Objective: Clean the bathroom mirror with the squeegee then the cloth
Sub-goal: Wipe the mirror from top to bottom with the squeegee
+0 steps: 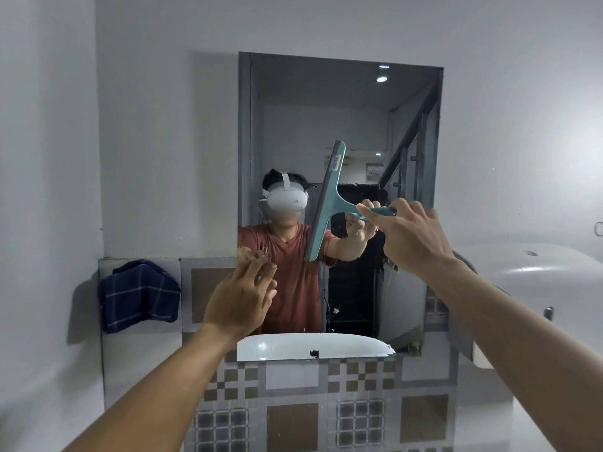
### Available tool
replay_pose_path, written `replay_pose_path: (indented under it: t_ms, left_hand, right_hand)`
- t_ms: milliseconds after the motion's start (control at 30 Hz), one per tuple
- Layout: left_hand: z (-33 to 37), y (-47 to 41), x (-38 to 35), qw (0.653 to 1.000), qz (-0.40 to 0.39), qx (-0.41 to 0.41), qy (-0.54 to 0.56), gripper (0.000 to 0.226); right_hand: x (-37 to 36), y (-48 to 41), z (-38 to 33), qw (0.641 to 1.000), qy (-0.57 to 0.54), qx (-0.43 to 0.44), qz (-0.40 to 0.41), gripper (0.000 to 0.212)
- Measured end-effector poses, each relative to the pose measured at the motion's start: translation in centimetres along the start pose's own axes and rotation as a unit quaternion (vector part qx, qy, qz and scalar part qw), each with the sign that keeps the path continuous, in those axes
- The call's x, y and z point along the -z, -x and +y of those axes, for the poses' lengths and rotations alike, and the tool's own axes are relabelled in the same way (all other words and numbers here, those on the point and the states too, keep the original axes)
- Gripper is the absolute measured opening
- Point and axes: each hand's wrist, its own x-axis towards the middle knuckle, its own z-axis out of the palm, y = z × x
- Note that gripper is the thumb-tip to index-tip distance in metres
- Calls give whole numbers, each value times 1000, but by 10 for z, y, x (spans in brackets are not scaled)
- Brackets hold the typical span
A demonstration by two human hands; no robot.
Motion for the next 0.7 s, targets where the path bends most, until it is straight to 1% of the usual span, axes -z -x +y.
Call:
replay_pose_path:
  t_ms: [67, 167, 333, 467, 533, 700]
  left_hand:
    - [-4, -12, 8, 1000, 23, -5, -2, 40]
    - [-13, -37, 18, 999, 42, 9, 10, 37]
    - [-21, -80, 40, 999, 43, 8, 12, 56]
    - [-21, -102, 45, 1000, 13, 6, 3, 68]
    - [-21, -106, 44, 1000, -2, 10, 3, 71]
    - [-19, -107, 46, 1000, -2, 10, -1, 74]
  right_hand:
    - [0, -1, 1, 1000, 0, -1, 3, 63]
    - [-1, -1, 3, 1000, 5, -2, 6, 63]
    - [-2, 0, 14, 1000, 5, -12, 10, 68]
    - [-6, 3, 29, 999, -4, -31, 4, 71]
    - [-9, 7, 36, 999, -6, -40, 6, 72]
    - [-14, 15, 46, 998, -18, -65, 6, 72]
